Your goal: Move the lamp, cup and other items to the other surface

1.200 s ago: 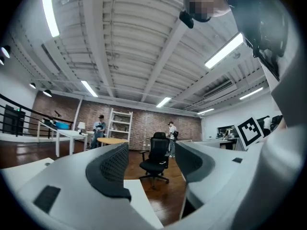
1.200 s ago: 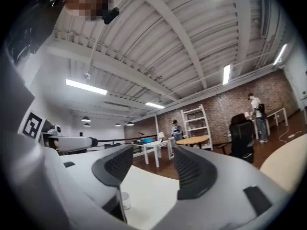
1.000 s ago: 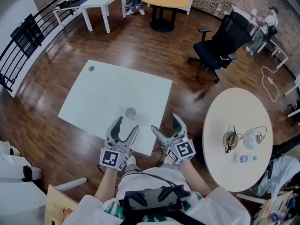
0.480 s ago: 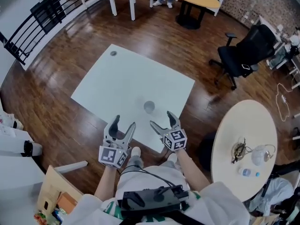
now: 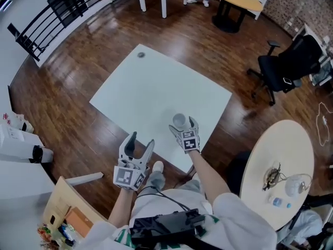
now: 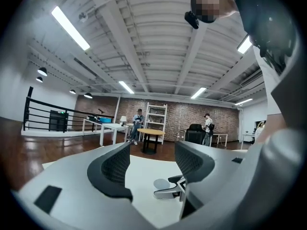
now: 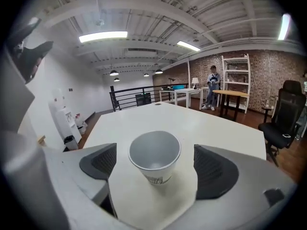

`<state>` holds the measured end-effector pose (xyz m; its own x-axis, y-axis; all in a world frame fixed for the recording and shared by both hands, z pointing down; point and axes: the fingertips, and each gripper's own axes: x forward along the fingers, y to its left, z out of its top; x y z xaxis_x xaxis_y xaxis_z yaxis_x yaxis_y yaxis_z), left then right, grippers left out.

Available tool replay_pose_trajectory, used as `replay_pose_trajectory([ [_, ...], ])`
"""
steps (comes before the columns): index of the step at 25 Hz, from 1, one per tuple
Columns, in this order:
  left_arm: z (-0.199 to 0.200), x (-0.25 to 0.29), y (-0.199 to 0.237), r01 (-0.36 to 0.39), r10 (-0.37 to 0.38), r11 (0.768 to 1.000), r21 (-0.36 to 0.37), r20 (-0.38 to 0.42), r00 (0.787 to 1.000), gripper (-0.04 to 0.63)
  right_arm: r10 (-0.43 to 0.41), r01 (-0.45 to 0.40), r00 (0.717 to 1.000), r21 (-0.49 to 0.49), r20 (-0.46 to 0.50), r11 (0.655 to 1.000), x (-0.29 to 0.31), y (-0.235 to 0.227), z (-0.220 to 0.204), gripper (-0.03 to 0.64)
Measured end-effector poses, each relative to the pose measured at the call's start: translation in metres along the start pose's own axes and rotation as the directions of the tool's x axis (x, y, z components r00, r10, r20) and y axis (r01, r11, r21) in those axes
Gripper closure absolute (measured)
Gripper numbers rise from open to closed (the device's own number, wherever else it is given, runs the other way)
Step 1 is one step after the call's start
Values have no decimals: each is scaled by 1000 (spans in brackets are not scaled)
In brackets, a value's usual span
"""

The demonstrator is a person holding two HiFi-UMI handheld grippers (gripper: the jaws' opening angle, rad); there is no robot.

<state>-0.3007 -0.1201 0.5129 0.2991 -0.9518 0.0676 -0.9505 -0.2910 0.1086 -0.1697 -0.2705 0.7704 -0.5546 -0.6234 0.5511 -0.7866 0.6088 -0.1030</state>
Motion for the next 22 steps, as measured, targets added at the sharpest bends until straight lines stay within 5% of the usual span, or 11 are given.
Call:
replay_pose_trajectory([
  [2, 0, -3, 4, -10, 10, 1000, 4, 0, 1000, 301, -12, 12, 1000, -9, -6, 1000, 11, -4, -3, 105],
  [4, 0, -6, 9, -11, 11, 1000, 9, 0, 1000, 301, -16, 17, 1000, -21, 17, 1000, 13, -6, 0, 248],
  [9, -3, -1, 12, 7, -7, 1000, -7, -4, 1000, 301, 8, -8, 991, -1, 136, 1000, -37, 7, 39, 250],
  [14, 0, 38, -27, 158, -158, 987, -4, -4, 987, 301, -63, 64, 971, 4, 229, 998, -137, 1, 66, 249],
  [18, 7, 64, -82, 312, -312, 950, 8, -4, 950, 301, -121, 108, 957, 62, 265, 992, -219, 3, 61, 244],
  [22, 2, 87, -154, 490, -489, 872, 11, -34, 871, 301, -275, 227, 922, 194, 274, 954, -288, -24, 31, 244],
])
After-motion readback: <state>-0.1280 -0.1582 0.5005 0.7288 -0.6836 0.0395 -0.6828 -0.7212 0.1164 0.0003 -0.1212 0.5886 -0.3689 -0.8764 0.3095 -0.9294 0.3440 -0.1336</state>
